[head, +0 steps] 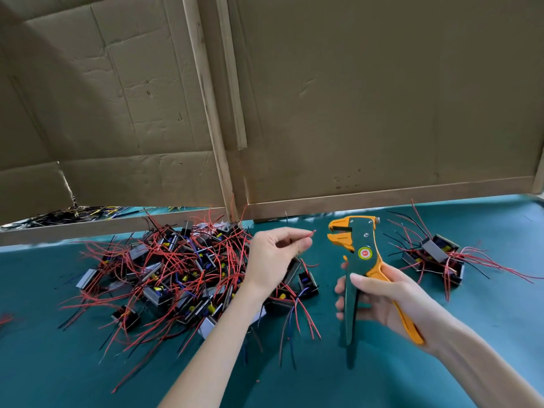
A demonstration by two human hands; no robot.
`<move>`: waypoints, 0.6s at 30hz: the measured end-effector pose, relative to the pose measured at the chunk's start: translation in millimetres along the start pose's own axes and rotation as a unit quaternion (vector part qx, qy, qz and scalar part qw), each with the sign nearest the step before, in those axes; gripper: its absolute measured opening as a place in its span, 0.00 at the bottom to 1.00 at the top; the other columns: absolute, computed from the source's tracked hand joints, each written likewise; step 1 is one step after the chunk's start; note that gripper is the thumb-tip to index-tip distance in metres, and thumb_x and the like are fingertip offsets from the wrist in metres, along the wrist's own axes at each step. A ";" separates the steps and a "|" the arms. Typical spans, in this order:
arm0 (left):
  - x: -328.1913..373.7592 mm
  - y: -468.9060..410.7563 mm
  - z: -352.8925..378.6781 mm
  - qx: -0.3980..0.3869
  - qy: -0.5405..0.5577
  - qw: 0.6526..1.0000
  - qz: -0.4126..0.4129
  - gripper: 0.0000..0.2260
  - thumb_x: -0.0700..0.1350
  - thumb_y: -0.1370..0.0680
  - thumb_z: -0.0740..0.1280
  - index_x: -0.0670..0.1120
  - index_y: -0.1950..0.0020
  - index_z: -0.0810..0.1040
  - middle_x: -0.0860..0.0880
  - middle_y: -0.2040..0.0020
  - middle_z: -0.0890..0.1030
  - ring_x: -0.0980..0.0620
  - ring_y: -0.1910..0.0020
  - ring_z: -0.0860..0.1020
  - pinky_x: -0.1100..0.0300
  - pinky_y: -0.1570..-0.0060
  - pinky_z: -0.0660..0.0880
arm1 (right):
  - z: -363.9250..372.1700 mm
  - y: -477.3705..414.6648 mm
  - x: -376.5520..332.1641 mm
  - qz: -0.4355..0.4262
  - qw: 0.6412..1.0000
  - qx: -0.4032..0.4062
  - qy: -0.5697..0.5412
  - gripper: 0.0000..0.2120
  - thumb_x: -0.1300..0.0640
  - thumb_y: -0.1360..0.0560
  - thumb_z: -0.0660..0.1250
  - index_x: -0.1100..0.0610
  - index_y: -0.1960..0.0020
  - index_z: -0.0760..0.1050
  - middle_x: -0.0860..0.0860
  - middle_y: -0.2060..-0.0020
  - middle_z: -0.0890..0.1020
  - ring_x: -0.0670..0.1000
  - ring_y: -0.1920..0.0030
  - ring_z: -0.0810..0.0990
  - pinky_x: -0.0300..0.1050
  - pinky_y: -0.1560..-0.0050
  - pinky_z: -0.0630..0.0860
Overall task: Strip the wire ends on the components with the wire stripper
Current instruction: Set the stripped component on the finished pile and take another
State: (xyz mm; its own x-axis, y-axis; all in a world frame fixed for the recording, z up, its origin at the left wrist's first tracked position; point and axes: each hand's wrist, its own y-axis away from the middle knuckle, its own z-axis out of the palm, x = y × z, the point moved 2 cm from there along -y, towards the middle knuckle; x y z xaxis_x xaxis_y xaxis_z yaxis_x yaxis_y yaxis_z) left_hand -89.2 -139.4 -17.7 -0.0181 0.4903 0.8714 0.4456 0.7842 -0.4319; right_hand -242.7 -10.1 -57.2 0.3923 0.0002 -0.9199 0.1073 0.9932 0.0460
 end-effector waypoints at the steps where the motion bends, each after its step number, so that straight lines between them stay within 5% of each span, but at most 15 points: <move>1: 2.2 -1.3 -2.9 0.009 0.022 1.000 -0.005 0.06 0.37 0.29 0.74 0.47 0.56 0.86 0.51 0.62 0.85 0.56 0.63 0.80 0.62 0.56 0.77 | 1.4 1.3 -0.7 -0.005 1.000 -0.005 0.014 0.23 0.62 0.35 0.76 0.65 0.43 0.75 0.66 0.56 0.80 0.64 0.59 0.81 0.59 0.57 0.80; 6: 9.5 -4.8 -14.5 -0.008 0.046 0.999 -0.008 0.06 0.36 0.31 0.76 0.47 0.61 0.84 0.51 0.67 0.83 0.56 0.67 0.77 0.66 0.63 0.76 | 9.0 5.5 -2.1 -0.024 0.998 -0.024 0.044 0.12 0.68 0.33 0.73 0.66 0.49 0.80 0.67 0.56 0.81 0.63 0.60 0.82 0.57 0.58 0.81; 18: 21.7 -2.7 -19.2 -0.115 0.019 0.993 -0.025 0.05 0.38 0.28 0.74 0.48 0.61 0.85 0.50 0.64 0.84 0.55 0.64 0.77 0.65 0.60 0.75 | 17.4 8.7 -0.2 -0.006 0.995 -0.051 0.086 0.22 0.62 0.38 0.78 0.64 0.48 0.75 0.67 0.57 0.82 0.64 0.58 0.83 0.53 0.57 0.81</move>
State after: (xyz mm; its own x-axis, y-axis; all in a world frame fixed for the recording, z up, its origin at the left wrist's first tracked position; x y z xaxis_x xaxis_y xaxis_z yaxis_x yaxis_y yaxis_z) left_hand -73.6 -138.1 6.9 -0.0132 0.4341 0.9008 0.6383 0.6970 -0.3266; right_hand -226.0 -3.5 -49.8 0.2281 0.0000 -0.9736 0.0144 0.9999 0.0034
